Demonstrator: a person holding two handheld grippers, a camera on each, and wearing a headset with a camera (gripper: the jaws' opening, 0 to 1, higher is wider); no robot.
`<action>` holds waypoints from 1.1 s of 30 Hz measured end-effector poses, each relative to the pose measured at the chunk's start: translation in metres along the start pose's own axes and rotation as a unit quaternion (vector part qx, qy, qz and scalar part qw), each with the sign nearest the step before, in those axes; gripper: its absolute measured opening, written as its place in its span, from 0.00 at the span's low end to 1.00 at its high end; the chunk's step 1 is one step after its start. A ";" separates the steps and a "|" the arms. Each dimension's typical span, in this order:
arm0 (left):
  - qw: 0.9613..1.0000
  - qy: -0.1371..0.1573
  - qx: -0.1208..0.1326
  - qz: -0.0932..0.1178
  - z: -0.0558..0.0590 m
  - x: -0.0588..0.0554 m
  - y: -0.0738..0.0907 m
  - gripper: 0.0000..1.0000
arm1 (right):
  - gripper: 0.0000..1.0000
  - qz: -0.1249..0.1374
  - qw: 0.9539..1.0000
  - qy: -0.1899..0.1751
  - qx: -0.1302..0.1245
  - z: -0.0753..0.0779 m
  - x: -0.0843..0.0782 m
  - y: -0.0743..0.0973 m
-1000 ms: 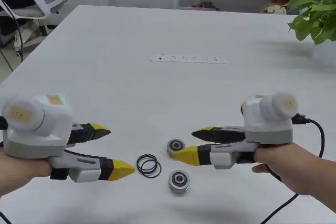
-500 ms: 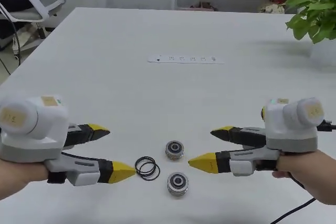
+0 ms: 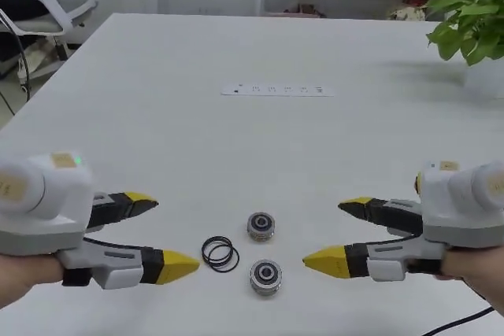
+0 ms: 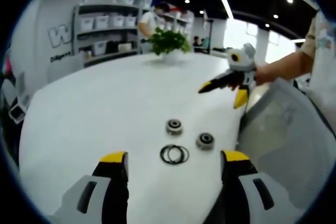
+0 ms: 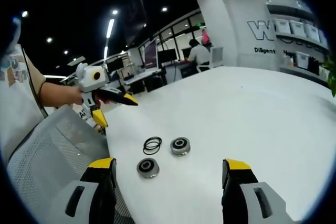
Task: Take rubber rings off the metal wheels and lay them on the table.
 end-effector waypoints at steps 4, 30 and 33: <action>1.000 0.003 0.002 0.001 0.001 -0.001 0.003 0.73 | 0.83 -0.003 1.000 0.003 -0.004 -0.001 -0.005 0.004; 1.000 0.024 0.015 0.008 -0.002 -0.001 0.007 0.68 | 0.83 -0.006 1.000 -0.003 -0.020 0.002 -0.017 0.015; 0.999 0.030 0.018 0.009 -0.004 -0.001 0.008 0.66 | 0.83 -0.007 1.000 -0.005 -0.020 0.003 -0.019 0.015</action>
Point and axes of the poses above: the centre of the closed fingertips' face, and the gripper's own axes: y roughly backward along the fingers, z roughly to its right, x roughly out of its top, the point moved 2 cm from there along y, roughly backward along the fingers, and after that the axes turned 7 degrees about z, right-handed, at the moved point
